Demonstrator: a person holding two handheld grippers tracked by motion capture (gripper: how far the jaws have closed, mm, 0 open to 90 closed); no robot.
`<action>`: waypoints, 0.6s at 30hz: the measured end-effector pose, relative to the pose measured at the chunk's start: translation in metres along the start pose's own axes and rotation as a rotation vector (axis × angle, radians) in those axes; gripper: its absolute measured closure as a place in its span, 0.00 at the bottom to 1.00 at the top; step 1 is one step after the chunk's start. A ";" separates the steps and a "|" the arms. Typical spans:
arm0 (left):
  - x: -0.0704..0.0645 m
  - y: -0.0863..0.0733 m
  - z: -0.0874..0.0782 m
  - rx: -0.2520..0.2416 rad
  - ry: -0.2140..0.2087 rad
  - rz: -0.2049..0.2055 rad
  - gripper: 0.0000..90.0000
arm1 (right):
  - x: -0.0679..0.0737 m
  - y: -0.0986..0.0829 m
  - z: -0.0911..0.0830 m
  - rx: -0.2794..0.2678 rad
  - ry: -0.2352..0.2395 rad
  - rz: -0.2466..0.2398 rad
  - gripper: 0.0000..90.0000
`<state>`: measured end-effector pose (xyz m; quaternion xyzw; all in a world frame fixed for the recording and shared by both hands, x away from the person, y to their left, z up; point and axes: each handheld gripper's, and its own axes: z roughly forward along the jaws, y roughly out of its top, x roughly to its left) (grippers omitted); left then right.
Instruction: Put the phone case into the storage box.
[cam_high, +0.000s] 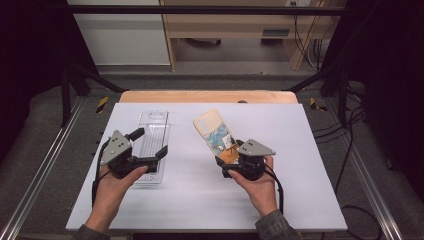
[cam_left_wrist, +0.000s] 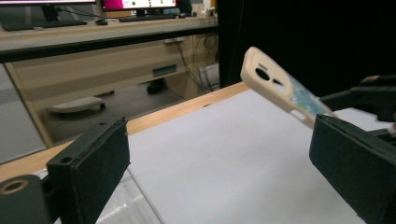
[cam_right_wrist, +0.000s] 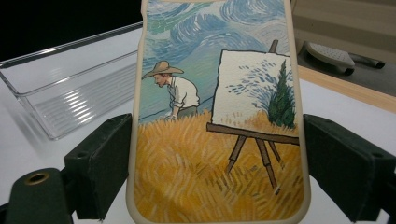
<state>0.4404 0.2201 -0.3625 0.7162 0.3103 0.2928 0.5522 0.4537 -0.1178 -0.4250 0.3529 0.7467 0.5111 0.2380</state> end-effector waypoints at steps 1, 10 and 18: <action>-0.001 0.000 0.002 0.000 -0.004 -0.002 0.06 | 0.001 0.000 0.000 0.000 0.001 -0.001 0.14; -0.010 -0.003 0.024 0.007 -0.060 -0.050 0.04 | 0.008 -0.002 -0.003 -0.008 0.004 -0.018 0.14; -0.020 -0.007 0.032 0.008 -0.093 -0.073 0.03 | 0.012 -0.004 -0.006 -0.017 0.018 -0.022 0.14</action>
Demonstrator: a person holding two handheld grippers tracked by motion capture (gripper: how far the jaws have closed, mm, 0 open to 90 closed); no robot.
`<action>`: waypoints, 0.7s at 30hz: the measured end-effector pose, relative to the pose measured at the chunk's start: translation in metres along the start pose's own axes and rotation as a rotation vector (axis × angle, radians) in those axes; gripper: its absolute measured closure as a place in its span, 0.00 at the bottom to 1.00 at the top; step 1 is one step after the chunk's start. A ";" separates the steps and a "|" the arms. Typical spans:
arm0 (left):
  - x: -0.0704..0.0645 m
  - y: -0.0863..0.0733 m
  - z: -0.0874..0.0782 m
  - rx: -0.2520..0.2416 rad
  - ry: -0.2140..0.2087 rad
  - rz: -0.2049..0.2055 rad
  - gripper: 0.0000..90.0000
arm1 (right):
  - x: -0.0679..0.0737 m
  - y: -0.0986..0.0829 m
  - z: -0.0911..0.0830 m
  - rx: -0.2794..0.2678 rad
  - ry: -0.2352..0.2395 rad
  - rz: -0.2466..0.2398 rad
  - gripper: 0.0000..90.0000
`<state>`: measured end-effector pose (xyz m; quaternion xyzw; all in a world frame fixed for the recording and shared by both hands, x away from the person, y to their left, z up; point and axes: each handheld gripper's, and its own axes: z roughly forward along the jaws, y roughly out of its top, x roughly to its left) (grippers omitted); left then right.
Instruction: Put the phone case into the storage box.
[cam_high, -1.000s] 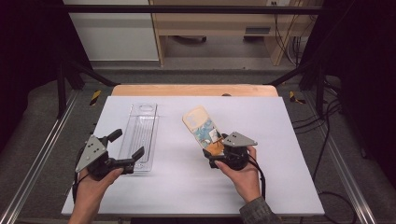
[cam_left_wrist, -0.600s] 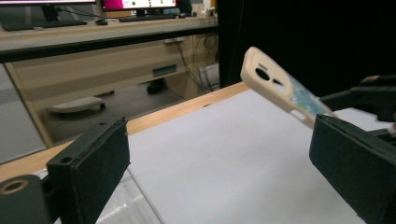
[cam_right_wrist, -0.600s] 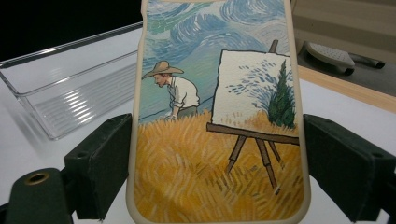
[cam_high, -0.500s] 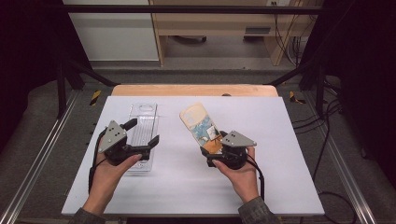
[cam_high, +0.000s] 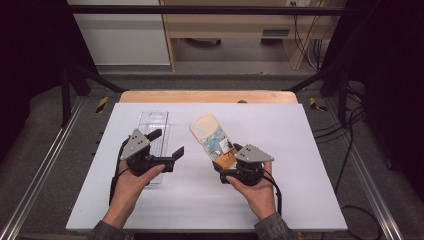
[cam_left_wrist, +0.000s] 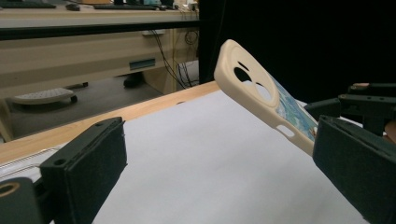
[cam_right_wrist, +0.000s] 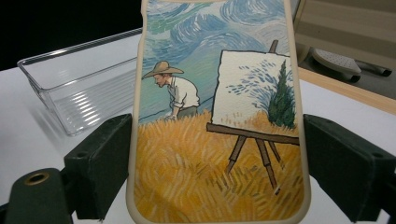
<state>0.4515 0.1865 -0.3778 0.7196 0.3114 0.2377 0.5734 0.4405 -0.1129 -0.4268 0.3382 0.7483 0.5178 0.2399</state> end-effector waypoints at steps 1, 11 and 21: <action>-0.001 0.000 0.002 0.000 -0.004 -0.002 0.03 | 0.000 -0.001 0.000 0.003 -0.002 -0.001 0.14; -0.014 -0.010 0.015 0.023 -0.043 0.004 0.03 | 0.001 -0.004 -0.001 0.007 -0.004 -0.001 0.14; -0.017 -0.011 0.020 0.028 -0.046 -0.023 0.04 | 0.007 -0.006 0.000 -0.003 0.007 -0.006 0.14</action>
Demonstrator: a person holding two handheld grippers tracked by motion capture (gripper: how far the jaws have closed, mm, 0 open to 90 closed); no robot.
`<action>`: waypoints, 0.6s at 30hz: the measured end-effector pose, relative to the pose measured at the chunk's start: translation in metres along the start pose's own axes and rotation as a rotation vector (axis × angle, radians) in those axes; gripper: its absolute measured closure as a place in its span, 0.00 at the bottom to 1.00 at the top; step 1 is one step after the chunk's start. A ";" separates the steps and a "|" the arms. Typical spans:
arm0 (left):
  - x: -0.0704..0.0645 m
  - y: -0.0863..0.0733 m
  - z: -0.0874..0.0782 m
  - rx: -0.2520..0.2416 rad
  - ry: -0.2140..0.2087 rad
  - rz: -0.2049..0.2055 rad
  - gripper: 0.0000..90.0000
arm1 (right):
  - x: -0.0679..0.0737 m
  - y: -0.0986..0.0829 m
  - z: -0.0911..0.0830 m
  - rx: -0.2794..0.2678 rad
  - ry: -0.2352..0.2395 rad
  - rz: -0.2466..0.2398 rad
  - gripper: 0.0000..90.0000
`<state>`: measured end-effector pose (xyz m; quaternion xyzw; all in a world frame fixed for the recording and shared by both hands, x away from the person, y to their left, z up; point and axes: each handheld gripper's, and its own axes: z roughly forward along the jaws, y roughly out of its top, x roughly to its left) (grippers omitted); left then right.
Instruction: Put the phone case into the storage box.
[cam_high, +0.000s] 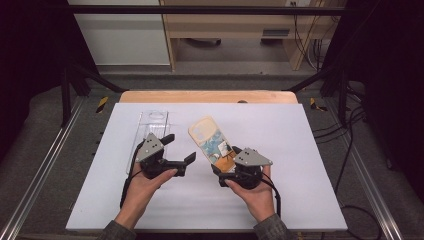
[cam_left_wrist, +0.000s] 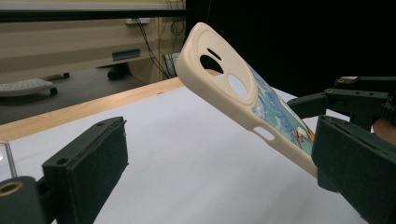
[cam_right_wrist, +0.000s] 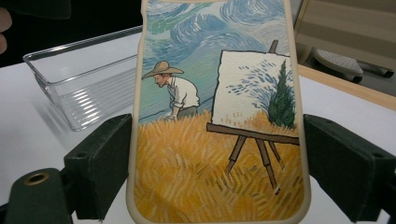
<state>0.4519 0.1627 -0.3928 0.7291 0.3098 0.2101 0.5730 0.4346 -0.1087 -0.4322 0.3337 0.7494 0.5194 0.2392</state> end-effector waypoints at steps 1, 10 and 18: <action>0.000 0.000 0.001 -0.002 -0.003 -0.004 0.04 | 0.001 0.000 0.001 -0.001 0.002 -0.002 0.14; 0.005 -0.004 0.011 0.005 -0.071 -0.100 0.15 | 0.005 0.000 0.002 -0.001 0.011 -0.012 0.14; 0.011 -0.001 0.014 -0.010 -0.094 -0.169 0.30 | 0.007 -0.001 0.004 -0.003 0.014 -0.017 0.14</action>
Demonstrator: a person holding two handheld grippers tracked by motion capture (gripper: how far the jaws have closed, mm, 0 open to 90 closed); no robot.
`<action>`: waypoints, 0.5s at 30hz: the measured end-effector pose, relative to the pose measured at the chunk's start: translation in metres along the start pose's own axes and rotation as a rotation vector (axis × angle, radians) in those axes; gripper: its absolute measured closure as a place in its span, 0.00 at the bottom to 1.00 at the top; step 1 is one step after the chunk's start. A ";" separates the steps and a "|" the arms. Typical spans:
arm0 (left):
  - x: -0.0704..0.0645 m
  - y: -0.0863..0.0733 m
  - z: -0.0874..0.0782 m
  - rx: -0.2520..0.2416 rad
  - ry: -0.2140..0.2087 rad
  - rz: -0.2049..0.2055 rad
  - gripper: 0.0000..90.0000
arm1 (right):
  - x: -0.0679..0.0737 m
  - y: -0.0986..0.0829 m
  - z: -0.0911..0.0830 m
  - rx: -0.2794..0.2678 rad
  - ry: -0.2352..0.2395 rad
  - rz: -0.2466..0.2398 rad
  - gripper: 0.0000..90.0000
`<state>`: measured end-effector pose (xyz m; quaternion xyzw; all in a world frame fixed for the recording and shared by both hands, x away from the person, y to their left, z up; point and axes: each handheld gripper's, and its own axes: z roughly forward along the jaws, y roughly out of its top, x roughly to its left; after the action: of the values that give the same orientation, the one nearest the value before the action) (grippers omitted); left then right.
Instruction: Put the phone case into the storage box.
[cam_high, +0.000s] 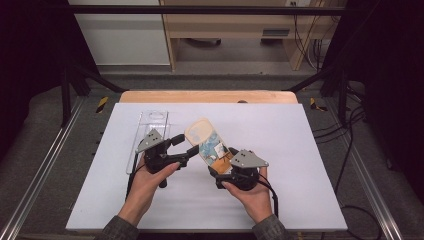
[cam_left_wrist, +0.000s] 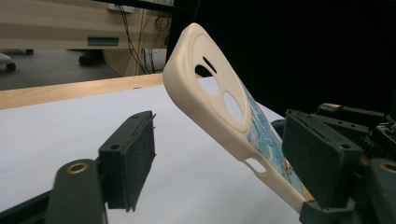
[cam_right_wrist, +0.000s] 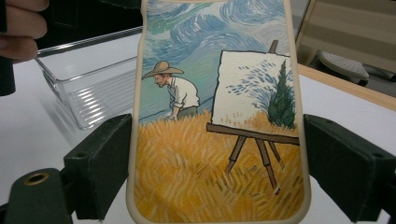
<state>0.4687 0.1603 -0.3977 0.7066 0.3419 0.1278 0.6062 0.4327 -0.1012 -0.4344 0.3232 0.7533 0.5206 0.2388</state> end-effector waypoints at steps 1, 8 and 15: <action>0.000 0.000 0.000 0.000 -0.004 -0.003 0.32 | 0.000 0.000 0.000 0.000 0.001 0.000 0.14; -0.002 0.004 0.005 0.020 -0.015 0.015 0.39 | 0.000 0.000 0.001 -0.006 0.001 0.003 0.13; 0.000 0.020 0.008 0.011 -0.009 0.033 0.40 | -0.006 0.007 0.009 -0.027 -0.006 0.010 0.13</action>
<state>0.4799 0.1534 -0.3801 0.7160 0.3284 0.1328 0.6016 0.4445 -0.0979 -0.4308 0.3250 0.7439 0.5310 0.2428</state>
